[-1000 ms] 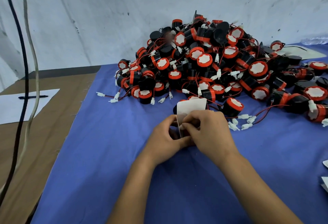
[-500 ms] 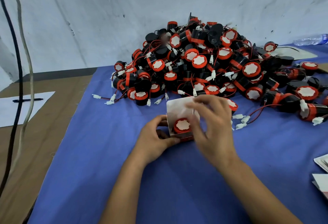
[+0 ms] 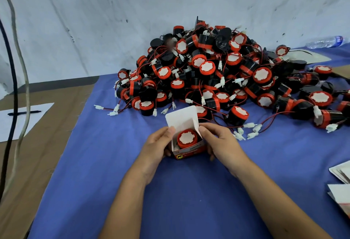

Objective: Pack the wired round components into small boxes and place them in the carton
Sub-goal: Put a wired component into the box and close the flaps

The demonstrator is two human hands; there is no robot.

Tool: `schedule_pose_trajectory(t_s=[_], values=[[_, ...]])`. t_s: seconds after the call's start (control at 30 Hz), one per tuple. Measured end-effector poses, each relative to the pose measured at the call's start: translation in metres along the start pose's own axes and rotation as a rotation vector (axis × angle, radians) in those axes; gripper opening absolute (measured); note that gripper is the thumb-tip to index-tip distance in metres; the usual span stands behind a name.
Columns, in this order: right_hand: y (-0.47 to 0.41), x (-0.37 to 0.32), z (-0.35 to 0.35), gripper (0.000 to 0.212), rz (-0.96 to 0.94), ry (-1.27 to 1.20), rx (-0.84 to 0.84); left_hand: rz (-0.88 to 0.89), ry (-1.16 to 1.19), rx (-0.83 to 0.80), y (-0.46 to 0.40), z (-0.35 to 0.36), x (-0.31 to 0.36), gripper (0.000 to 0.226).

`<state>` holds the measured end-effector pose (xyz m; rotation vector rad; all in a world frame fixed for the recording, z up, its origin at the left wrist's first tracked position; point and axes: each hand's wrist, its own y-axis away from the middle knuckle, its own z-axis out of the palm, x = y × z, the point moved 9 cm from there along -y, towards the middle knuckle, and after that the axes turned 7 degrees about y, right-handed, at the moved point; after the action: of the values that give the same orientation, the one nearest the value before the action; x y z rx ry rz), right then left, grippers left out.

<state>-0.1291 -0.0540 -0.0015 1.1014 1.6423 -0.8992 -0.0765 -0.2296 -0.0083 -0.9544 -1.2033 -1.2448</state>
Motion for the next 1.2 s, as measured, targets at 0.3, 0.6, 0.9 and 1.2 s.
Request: schedule_pose_trajectory(t_s=[0.3, 0.6, 0.9, 1.2], values=[[0.001, -0.013, 0.013, 0.047, -0.126, -0.099, -0.086, 0.093, -0.008, 0.061, 0.002, 0.001, 0.005, 0.023], [0.008, -0.015, 0.016, 0.03, -0.18, 0.003, -0.306, 0.095, 0.115, 0.104, -0.003, -0.007, -0.001, 0.041], [0.009, -0.031, 0.011, 0.03, -0.428, 0.328, -0.106, 0.207, -0.237, -0.116, 0.007, 0.0, 0.009, 0.031], [0.013, -0.035, 0.017, 0.049, -0.539, 0.552, -0.107, 0.249, -0.418, -0.11, 0.009, 0.001, 0.014, 0.06]])
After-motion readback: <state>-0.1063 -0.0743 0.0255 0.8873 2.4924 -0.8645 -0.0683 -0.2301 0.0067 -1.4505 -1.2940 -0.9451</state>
